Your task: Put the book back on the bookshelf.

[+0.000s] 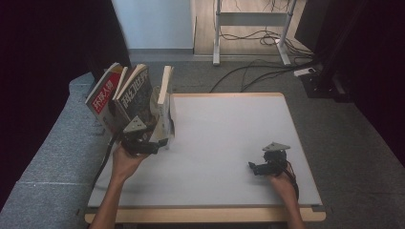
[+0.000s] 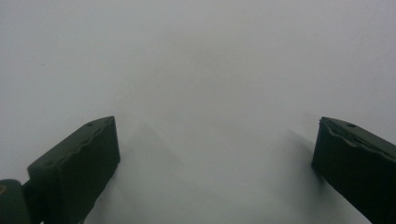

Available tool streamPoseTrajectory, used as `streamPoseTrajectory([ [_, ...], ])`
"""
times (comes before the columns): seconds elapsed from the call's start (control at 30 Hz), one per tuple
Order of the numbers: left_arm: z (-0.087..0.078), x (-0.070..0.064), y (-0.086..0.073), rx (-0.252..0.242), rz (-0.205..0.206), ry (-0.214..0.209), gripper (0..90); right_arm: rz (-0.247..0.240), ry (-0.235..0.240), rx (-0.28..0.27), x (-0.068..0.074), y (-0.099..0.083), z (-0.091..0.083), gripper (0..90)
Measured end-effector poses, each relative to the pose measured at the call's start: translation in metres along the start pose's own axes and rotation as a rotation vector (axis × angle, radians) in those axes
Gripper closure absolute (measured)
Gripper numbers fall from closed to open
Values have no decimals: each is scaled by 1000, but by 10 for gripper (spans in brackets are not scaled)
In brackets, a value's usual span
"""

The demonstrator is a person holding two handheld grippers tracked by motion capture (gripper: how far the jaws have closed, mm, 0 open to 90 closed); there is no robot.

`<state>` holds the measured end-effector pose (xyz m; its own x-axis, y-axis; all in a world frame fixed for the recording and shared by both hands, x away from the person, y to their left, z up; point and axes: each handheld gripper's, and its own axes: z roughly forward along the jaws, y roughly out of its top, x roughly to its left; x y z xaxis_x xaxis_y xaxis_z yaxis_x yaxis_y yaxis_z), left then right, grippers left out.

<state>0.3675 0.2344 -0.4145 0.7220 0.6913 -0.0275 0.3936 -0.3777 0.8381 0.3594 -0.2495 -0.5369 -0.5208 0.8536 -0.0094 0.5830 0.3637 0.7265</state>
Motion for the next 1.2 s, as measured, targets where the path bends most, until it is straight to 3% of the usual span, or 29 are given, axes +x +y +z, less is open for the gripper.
streamPoseTrajectory([
  [0.27, -17, 1, -14, 21, -22, -34, 100, -1, 0, -1, 0, 0, 0, 2],
  [0.73, -40, -4, -44, 49, 19, 23, 0, -1, -1, -2, 0, 0, 0, 5],
  [1.0, -36, -6, -62, 53, 4, 21, 0, -3, -1, -3, 1, 0, 0, 7],
  [1.07, -33, -8, -65, 73, 22, 40, 0, -2, -1, -3, 1, 0, 0, 7],
  [1.2, -25, -9, -71, 79, 11, 19, 0, -3, -2, -4, 1, 0, 0, 9],
])
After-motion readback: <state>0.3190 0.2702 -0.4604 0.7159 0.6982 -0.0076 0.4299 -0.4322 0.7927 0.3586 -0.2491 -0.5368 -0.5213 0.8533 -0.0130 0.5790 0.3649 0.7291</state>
